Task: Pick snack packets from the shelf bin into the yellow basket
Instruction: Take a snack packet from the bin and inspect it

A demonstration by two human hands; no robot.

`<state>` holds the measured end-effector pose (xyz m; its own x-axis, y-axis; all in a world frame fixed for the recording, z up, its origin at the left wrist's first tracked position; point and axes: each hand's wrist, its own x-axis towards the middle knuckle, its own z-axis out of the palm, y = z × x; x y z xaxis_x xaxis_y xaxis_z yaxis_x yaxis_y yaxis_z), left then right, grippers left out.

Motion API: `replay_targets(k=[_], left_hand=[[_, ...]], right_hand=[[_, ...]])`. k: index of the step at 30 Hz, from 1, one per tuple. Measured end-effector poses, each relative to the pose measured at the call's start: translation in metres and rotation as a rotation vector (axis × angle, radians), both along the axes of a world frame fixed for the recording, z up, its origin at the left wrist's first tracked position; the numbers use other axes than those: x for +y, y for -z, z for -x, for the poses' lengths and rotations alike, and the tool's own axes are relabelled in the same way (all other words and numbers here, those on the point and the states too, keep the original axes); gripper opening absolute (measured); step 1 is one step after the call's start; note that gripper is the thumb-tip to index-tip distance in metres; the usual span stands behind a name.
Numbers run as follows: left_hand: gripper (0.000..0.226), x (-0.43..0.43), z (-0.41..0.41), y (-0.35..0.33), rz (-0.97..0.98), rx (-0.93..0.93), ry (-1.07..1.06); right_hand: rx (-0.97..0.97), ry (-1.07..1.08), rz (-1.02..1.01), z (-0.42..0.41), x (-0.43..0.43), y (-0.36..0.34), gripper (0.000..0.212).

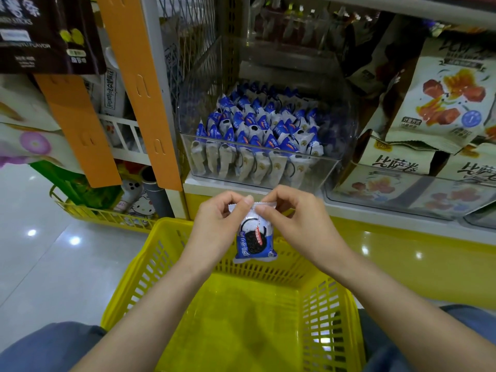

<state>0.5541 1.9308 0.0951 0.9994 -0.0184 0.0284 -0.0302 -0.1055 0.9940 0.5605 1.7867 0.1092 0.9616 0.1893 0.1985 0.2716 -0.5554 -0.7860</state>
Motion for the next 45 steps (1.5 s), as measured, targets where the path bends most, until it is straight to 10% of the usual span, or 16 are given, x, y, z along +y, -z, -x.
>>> replay_targets(k=[9, 14, 19, 29, 35, 45], left_hand=[[0.003, 0.003, -0.001, 0.005, -0.314, -0.144, -0.150], [0.046, 0.002, -0.004, -0.010, 0.165, 0.344, -0.001], [0.027, 0.005, 0.001, -0.011, 0.266, 0.232, -0.059], [0.031, 0.004, -0.003, -0.001, 0.016, 0.017, -0.024], [0.033, 0.001, -0.001, 0.010, -0.361, -0.275, -0.051], [0.026, 0.002, -0.002, 0.014, -0.298, -0.221, 0.022]], right_hand=[[-0.063, 0.190, -0.222, -0.006, -0.008, -0.005, 0.014], [-0.286, -0.024, 0.017, 0.005, -0.004, -0.004, 0.005], [-0.339, -0.174, 0.301, 0.012, 0.001, 0.006, 0.009], [0.464, 0.025, -0.505, 0.000, 0.012, 0.010, 0.014], [0.537, 0.108, -0.774, 0.001, 0.015, 0.012, 0.009], [0.461, 0.093, -0.672, 0.003, 0.013, 0.012, 0.039]])
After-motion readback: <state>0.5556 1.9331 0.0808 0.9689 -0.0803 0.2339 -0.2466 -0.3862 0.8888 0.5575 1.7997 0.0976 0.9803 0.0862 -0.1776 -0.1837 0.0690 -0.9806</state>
